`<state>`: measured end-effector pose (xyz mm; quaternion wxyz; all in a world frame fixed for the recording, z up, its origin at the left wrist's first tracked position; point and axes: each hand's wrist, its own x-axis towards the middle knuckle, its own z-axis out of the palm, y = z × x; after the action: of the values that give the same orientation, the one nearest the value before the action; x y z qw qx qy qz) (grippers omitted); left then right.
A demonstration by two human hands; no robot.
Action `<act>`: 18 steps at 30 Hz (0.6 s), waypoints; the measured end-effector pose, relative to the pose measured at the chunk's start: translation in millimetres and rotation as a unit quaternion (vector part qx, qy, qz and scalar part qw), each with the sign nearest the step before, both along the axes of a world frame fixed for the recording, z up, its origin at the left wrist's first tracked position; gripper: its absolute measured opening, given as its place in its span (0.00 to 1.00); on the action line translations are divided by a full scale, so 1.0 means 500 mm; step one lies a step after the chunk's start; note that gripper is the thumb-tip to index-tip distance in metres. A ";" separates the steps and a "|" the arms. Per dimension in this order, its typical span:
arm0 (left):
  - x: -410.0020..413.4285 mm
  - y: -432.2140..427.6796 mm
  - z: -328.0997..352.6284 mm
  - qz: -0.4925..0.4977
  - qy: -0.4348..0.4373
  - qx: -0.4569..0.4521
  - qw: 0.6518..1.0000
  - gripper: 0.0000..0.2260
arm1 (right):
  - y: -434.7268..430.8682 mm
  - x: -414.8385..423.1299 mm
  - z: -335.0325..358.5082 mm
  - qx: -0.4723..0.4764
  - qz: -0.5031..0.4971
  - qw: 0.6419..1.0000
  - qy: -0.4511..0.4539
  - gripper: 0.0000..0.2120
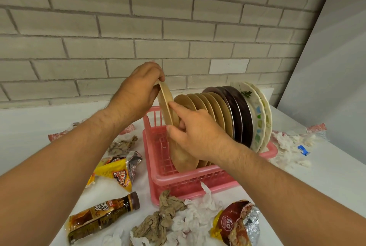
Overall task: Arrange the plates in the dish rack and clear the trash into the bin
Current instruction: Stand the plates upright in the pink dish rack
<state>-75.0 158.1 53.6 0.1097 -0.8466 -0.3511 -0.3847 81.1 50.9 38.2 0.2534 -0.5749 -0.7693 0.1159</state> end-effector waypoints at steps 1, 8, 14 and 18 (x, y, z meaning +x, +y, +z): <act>0.002 0.001 0.000 -0.003 0.005 0.003 1.000 0.10 | -0.001 0.003 -0.003 -0.001 0.000 1.000 0.003 0.26; 0.018 0.001 -0.004 -0.023 0.032 0.014 0.999 0.11 | -0.007 0.012 -0.022 0.007 -0.011 1.000 0.001 0.28; 0.025 -0.003 -0.027 -0.035 0.043 -0.001 0.998 0.11 | -0.011 0.013 -0.046 -0.005 -0.022 1.000 -0.007 0.28; 0.029 -0.009 -0.055 -0.039 0.061 -0.026 0.997 0.12 | -0.021 0.012 -0.058 -0.038 -0.027 0.999 -0.017 0.26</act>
<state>-60.4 153.7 26.1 0.0938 -0.8844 -0.3199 -0.3267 86.8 40.3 9.3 0.2210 -0.6064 -0.7530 0.1281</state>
